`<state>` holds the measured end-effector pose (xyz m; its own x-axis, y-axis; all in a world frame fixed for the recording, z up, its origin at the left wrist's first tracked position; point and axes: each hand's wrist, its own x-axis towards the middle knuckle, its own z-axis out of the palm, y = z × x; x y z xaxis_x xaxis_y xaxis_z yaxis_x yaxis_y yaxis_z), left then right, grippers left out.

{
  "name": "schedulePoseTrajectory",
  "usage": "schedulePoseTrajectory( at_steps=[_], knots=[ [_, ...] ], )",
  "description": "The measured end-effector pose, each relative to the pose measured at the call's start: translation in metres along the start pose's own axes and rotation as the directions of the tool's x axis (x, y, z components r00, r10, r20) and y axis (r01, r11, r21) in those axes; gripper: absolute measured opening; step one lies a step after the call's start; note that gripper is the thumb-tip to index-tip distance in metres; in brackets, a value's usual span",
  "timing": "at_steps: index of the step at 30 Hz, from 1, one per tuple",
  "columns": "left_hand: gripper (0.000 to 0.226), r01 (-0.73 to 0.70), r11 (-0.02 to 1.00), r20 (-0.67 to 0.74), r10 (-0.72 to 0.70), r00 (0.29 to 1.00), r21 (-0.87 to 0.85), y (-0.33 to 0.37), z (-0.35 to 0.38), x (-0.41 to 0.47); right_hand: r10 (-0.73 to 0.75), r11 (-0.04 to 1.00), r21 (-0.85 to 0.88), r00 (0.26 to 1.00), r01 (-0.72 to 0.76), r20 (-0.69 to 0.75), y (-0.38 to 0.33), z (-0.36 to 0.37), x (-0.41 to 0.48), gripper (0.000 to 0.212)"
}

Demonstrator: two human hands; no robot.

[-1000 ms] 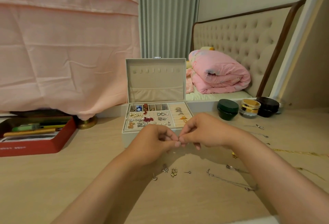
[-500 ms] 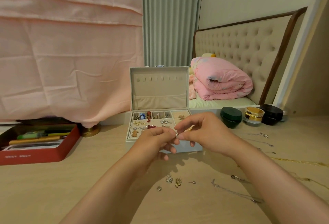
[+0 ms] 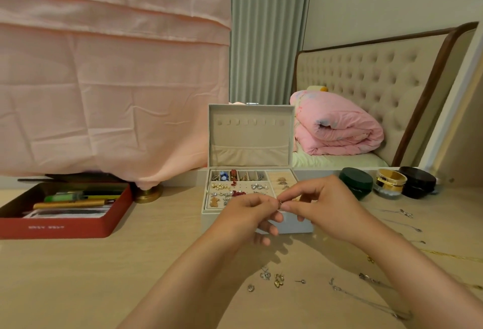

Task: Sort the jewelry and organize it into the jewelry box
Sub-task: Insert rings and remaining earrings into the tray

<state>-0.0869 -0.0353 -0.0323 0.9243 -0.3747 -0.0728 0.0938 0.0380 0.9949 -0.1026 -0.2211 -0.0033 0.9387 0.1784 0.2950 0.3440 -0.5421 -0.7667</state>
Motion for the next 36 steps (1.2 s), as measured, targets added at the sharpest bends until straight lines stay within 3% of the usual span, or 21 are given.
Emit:
schedulePoseTrajectory(
  at_steps=[4, 7, 9, 11, 14, 20, 36],
  knots=[
    [0.012, -0.122, 0.949, -0.139, 0.168, 0.976, 0.291, 0.021, -0.03, -0.001, -0.02, 1.0, 0.02, 0.996, 0.021, -0.09, -0.001, 0.003, 0.012, 0.021],
    [0.014, -0.192, 0.863, -0.306, 0.362, 0.881, 0.466, 0.027, -0.062, 0.0, -0.007, 1.0, 0.01, 0.994, 0.008, -0.105, -0.004, 0.01, 0.029, 0.018],
    [0.017, -0.142, 0.673, -0.301, 0.497, 0.814, 0.726, 0.021, -0.08, 0.001, 0.0, 1.0, -0.012, 0.996, -0.001, -0.09, -0.007, 0.019, 0.042, 0.018],
    [0.019, -0.089, 0.424, -0.182, 0.556, 0.811, 0.901, 0.012, -0.089, 0.005, 0.0, 0.997, -0.073, 0.997, -0.005, -0.073, -0.009, 0.029, 0.054, 0.018],
    [0.023, -0.122, 0.262, -0.043, 0.547, 0.836, 0.957, 0.002, -0.091, 0.01, -0.007, 0.956, -0.292, 0.999, -0.005, -0.038, -0.01, 0.048, 0.068, 0.016],
    [0.026, -0.176, 0.246, 0.02, 0.53, 0.848, 0.953, -0.006, -0.09, 0.013, -0.018, 0.788, -0.611, 0.995, 0.076, 0.099, -0.006, 0.061, 0.07, 0.014],
    [0.026, -0.168, 0.253, 0.02, 0.5, 0.866, 0.953, -0.011, -0.089, 0.017, -0.111, 0.71, -0.657, 0.962, 0.253, 0.25, -0.002, 0.061, 0.073, 0.015]
  ],
)
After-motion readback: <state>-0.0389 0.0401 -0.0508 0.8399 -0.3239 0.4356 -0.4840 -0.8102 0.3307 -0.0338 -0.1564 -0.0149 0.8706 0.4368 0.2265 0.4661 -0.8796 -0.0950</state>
